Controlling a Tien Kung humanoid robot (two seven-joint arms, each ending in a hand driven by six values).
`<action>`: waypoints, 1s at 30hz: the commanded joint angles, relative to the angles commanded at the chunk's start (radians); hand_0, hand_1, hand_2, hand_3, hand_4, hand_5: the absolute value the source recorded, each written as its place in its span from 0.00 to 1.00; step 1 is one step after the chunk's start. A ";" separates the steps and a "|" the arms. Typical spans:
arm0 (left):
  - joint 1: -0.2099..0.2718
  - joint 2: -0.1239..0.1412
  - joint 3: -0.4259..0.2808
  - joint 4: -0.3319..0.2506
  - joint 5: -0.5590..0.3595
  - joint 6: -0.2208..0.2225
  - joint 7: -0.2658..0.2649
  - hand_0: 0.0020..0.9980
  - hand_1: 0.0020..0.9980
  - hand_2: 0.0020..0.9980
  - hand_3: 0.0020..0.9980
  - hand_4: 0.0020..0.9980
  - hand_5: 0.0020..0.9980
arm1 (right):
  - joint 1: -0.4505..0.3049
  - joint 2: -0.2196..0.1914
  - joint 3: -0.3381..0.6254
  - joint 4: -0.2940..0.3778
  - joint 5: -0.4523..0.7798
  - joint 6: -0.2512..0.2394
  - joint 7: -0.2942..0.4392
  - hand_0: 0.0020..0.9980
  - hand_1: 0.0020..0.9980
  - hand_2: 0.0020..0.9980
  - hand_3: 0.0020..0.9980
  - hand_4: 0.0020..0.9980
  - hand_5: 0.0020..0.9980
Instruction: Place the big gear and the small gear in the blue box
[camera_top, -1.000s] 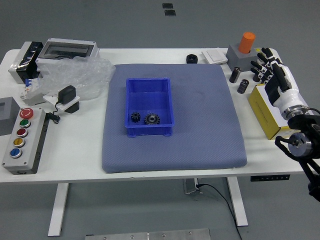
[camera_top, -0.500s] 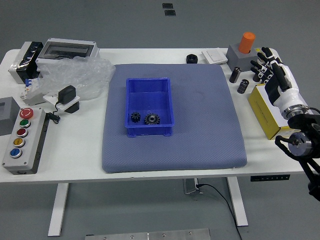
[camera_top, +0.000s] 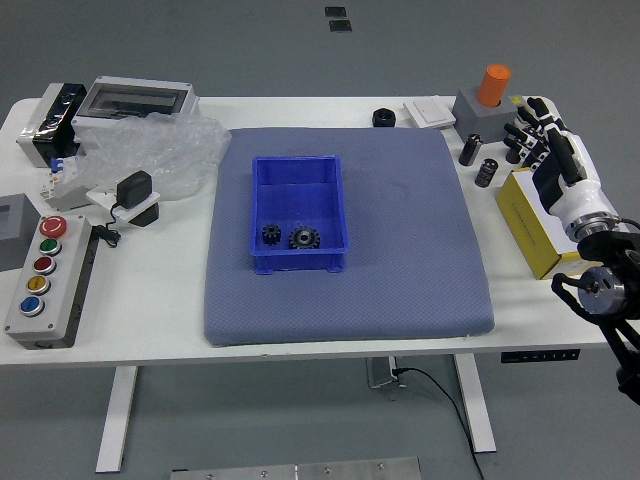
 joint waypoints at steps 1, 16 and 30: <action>0.000 0.002 0.003 0.000 -0.002 0.000 -0.001 0.85 0.80 0.80 0.84 0.58 0.06 | 0.001 -0.001 0.000 0.000 0.000 0.000 0.000 0.86 0.81 0.91 0.88 0.82 0.61; -0.004 0.067 0.111 0.000 -0.029 -0.004 -0.010 0.85 0.80 0.80 0.85 0.58 0.06 | 0.004 -0.012 -0.002 -0.002 0.004 0.002 -0.001 0.86 0.81 0.91 0.88 0.82 0.61; -0.015 0.092 0.346 0.000 -0.185 0.011 -0.058 0.83 0.82 0.89 0.93 0.67 0.06 | 0.008 -0.017 -0.012 0.000 0.006 0.003 -0.004 0.86 0.81 0.91 0.88 0.82 0.61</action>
